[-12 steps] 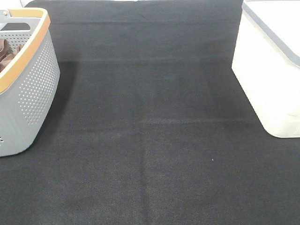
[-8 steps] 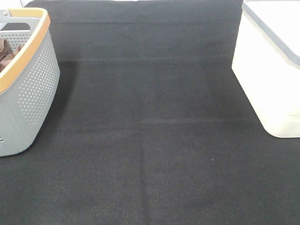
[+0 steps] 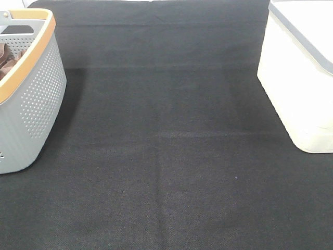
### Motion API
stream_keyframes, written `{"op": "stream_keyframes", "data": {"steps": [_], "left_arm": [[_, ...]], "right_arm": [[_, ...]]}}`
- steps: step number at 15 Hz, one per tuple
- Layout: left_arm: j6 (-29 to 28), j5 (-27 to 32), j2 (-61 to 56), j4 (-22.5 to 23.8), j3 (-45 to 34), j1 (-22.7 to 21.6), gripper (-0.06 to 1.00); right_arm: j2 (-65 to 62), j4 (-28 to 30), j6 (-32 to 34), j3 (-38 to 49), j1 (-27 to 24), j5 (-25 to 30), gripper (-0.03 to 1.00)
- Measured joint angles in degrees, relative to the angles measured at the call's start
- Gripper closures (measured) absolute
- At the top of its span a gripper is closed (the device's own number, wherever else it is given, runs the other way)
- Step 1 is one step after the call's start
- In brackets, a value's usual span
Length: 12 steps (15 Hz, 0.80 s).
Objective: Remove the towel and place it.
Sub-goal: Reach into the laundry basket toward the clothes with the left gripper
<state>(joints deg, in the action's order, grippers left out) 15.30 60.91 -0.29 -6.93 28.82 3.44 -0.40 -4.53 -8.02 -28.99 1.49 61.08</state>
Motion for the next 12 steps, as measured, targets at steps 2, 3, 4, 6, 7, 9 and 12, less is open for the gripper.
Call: {"op": "stream_keyframes", "data": {"steps": [2,3,4,6,7,9,12], "left_arm": [[0.0,0.0,0.0,0.0,0.0,0.0,0.20],[0.0,0.0,0.0,0.0,0.0,0.0,0.20],[0.0,0.0,0.0,0.0,0.0,0.0,0.20],[0.0,0.0,0.0,0.0,0.0,0.0,0.20],[0.0,0.0,0.0,0.0,0.0,0.0,0.20],[0.0,0.0,0.0,0.0,0.0,0.0,0.20],[0.0,0.0,0.0,0.0,0.0,0.0,0.20]], "right_arm": [[0.0,0.0,0.0,0.0,0.0,0.0,0.35],[0.0,0.0,0.0,0.0,0.0,0.0,0.35],[0.0,0.0,0.0,0.0,0.0,0.0,0.35],[0.0,0.0,0.0,0.0,0.0,0.0,0.35],[0.0,0.0,0.0,0.0,0.0,0.0,0.35],[0.0,0.0,0.0,0.0,0.0,0.0,0.35],[0.0,0.0,0.0,0.0,0.0,0.0,0.35]]}}
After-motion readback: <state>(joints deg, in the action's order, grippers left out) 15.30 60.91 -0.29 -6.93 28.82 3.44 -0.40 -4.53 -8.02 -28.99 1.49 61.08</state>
